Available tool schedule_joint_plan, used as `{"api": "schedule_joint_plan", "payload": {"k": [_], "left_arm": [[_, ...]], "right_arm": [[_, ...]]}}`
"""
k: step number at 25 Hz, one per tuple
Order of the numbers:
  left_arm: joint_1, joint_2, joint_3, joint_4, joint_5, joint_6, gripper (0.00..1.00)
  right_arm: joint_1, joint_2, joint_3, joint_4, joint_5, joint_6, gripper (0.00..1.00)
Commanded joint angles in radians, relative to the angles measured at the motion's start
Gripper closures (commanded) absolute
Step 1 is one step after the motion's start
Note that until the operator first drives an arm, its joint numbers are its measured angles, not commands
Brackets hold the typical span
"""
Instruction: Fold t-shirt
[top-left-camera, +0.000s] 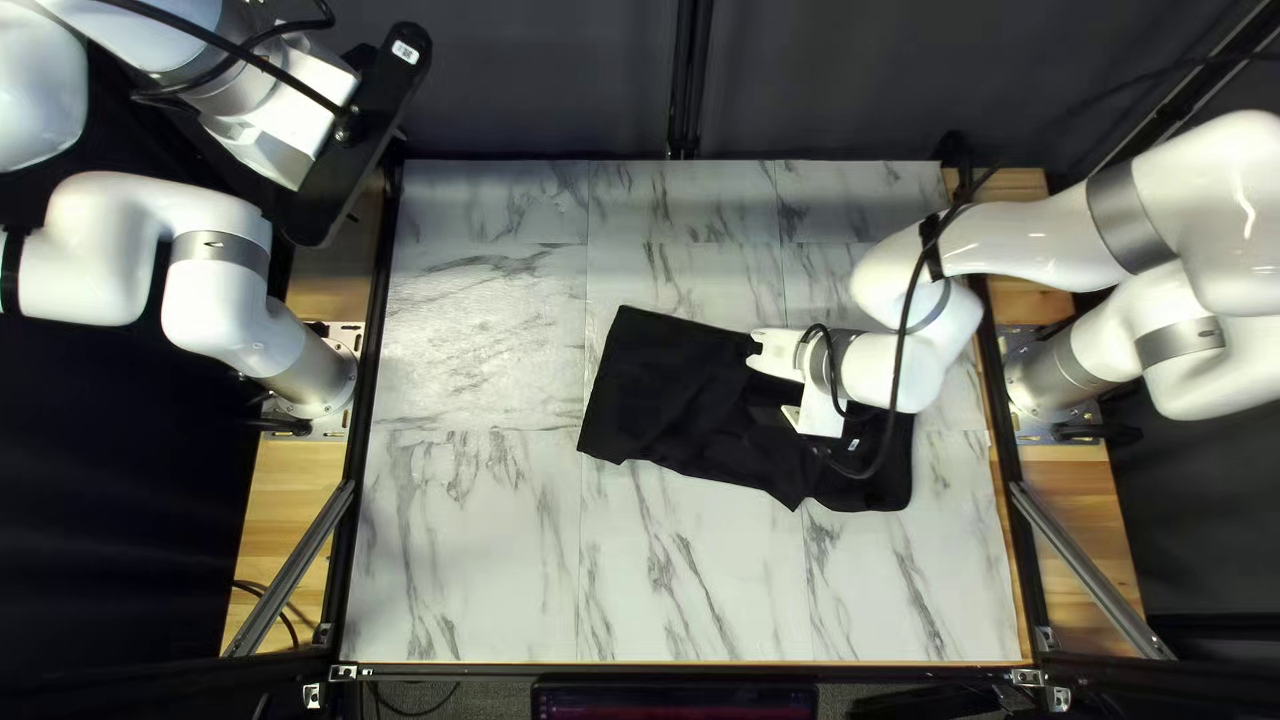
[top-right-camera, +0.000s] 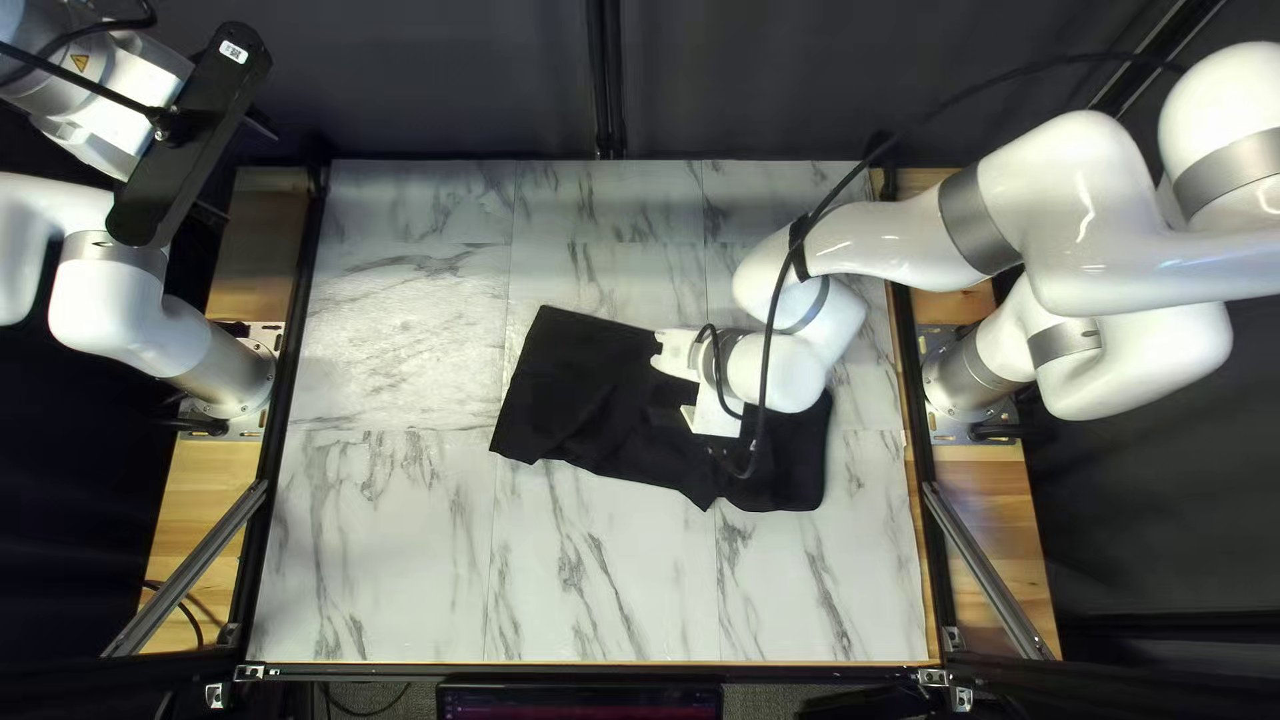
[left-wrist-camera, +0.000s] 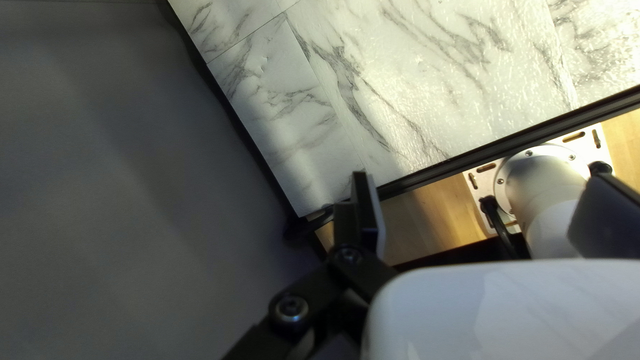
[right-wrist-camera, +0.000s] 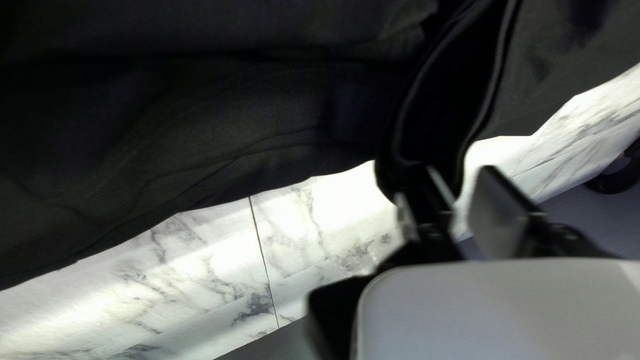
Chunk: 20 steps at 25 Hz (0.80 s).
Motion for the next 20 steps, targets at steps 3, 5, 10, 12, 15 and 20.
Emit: {"api": "schedule_joint_plan", "payload": {"k": [3, 5, 10, 12, 15, 20], "left_arm": [[0.0, 0.0, 0.0, 0.0, 0.0, 0.0, 0.0], [0.0, 0.0, 0.0, 0.0, 0.0, 0.0, 0.0], [0.0, 0.0, 0.0, 0.0, 0.0, 0.0, 0.0], [0.0, 0.0, 0.0, 0.0, 0.0, 0.0, 0.0], [0.0, 0.0, 0.0, 0.0, 0.0, 0.0, 0.0], [0.0, 0.0, 0.0, 0.0, 0.0, 0.0, 0.0]], "right_arm": [[-0.203, -0.206, 0.076, 0.154, -0.15, -0.329, 0.0], [-0.269, -0.247, 0.062, 0.352, -0.188, -0.584, 0.0], [-0.345, -0.285, -0.175, 0.867, 0.053, -1.185, 0.0], [-0.348, -0.287, -0.194, 0.886, 0.075, -1.205, 0.0], [-0.348, -0.287, -0.194, 0.886, 0.075, -1.205, 0.0], [-0.348, -0.287, -0.194, 0.886, 0.075, -1.205, 0.0]]}}
